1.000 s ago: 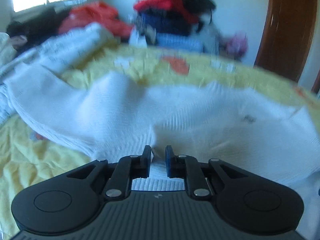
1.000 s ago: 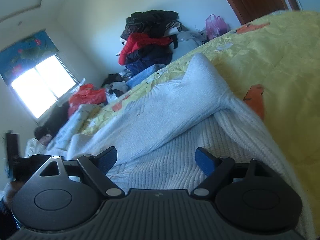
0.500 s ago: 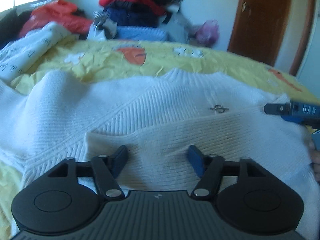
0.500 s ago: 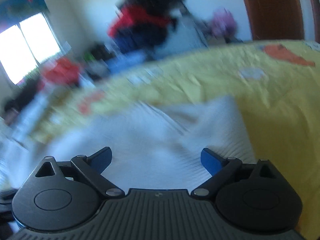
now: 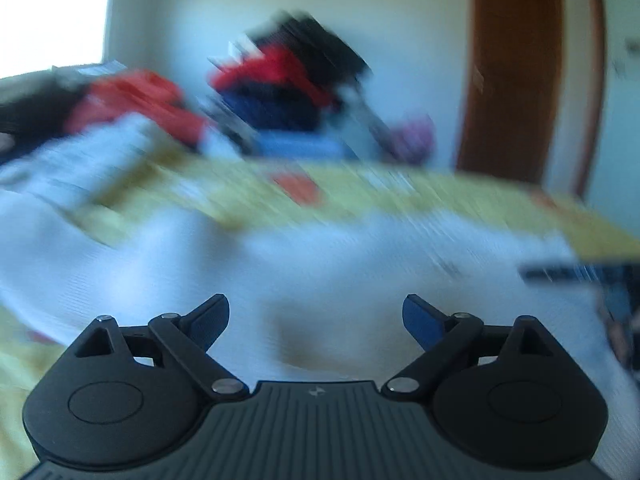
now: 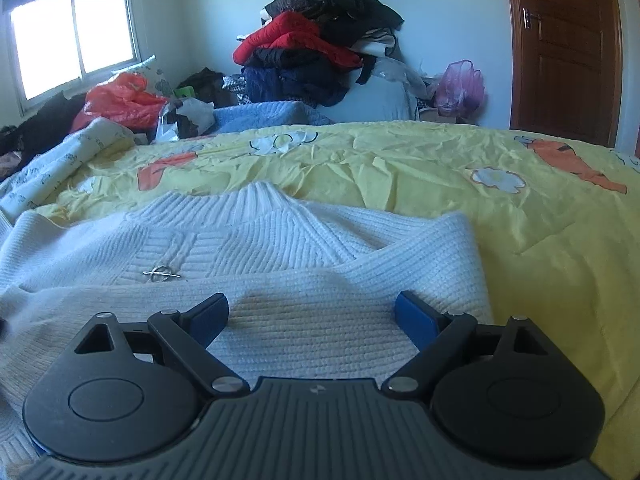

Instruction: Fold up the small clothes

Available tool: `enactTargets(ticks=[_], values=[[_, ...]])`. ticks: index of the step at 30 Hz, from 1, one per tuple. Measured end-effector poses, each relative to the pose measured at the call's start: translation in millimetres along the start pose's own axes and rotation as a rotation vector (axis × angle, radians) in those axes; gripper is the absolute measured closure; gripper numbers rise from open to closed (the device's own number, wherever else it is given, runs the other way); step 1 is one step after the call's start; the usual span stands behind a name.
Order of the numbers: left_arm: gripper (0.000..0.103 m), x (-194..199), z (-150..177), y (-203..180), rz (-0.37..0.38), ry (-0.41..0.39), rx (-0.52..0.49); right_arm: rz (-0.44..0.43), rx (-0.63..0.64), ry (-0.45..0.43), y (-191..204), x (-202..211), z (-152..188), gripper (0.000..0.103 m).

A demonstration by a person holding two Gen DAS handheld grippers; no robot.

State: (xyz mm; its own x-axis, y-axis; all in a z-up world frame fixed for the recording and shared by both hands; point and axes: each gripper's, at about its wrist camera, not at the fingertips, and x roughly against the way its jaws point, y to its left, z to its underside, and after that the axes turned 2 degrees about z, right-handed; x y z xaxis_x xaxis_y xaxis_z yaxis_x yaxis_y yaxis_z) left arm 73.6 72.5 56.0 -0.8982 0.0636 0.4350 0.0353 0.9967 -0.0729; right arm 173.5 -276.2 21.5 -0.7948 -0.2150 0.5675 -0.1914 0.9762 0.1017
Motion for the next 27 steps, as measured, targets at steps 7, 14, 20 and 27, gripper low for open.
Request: enactTargets(ticks=[7,14,20,27], values=[[0.007,-12,-43,192,-0.282,-0.01,0.378,0.011,0.015,0.002,3,1,1,0.011],[0.008,-44,-47,342,-0.202,0.036,0.832,0.013,0.024,0.006,4,-1,0,0.009],[0.038,-58,-54,356,-0.221,0.025,0.808,0.01,0.022,0.006,4,-2,0,0.009],[0.085,-72,-62,351,-0.311,0.111,0.674,-0.001,0.015,0.006,3,-3,0,0.007]])
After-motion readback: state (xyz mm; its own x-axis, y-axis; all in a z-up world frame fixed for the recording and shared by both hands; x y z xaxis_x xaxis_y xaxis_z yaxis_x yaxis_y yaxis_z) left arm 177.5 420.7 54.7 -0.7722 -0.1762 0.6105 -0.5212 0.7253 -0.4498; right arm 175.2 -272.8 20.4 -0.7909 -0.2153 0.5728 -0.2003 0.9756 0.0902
